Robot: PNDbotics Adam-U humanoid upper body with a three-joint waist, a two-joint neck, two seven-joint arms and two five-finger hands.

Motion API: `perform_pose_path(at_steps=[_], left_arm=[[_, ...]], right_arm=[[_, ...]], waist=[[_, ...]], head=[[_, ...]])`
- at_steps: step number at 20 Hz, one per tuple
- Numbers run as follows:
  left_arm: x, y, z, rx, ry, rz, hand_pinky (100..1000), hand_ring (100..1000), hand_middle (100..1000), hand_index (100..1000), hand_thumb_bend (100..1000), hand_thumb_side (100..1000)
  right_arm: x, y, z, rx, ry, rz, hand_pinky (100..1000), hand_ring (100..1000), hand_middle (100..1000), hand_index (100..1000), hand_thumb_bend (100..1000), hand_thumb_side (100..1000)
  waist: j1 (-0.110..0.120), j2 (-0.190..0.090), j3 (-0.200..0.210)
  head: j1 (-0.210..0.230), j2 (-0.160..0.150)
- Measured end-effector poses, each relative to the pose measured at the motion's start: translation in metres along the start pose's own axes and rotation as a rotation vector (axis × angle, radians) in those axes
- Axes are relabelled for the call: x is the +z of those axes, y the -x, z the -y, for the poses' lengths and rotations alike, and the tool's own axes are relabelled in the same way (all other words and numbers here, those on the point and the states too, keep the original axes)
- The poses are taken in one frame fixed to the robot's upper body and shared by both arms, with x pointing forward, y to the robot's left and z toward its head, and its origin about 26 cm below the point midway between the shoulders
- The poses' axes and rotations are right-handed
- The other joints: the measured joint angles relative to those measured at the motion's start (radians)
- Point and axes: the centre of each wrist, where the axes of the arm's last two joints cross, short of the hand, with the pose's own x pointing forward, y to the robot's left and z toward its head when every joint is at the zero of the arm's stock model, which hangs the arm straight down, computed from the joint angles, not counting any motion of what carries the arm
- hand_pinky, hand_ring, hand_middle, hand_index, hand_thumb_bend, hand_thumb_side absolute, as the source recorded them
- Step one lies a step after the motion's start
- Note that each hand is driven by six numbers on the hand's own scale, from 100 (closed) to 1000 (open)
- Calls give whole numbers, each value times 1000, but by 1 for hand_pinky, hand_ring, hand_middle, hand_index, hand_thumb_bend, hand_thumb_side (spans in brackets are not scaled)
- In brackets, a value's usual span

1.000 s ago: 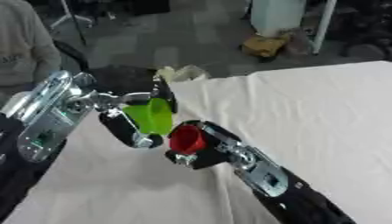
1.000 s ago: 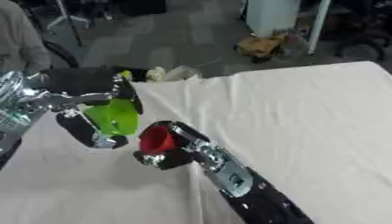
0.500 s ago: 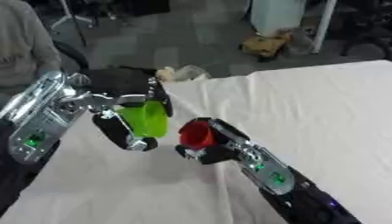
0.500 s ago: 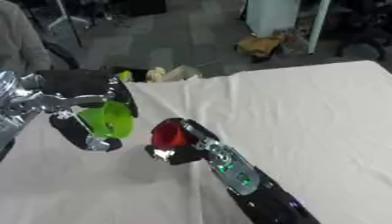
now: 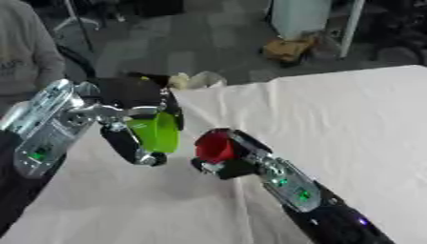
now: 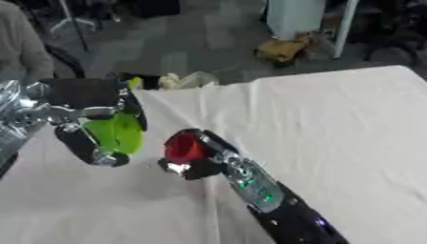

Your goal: Pour the contents of one cup into another cup.

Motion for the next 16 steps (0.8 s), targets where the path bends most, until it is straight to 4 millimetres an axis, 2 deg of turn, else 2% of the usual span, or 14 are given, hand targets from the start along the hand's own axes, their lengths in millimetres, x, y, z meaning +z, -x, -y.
perform_pose_path(at_steps=[16], left_arm=[[-19,-2,1,-33,-19,-6,216,228,395,713,330,223]], right_arm=[[-15,-12,-18,-21,-74,41,474,356,309,493,100,209]], waist=[[2,0,-21]], head=[[0,0]])
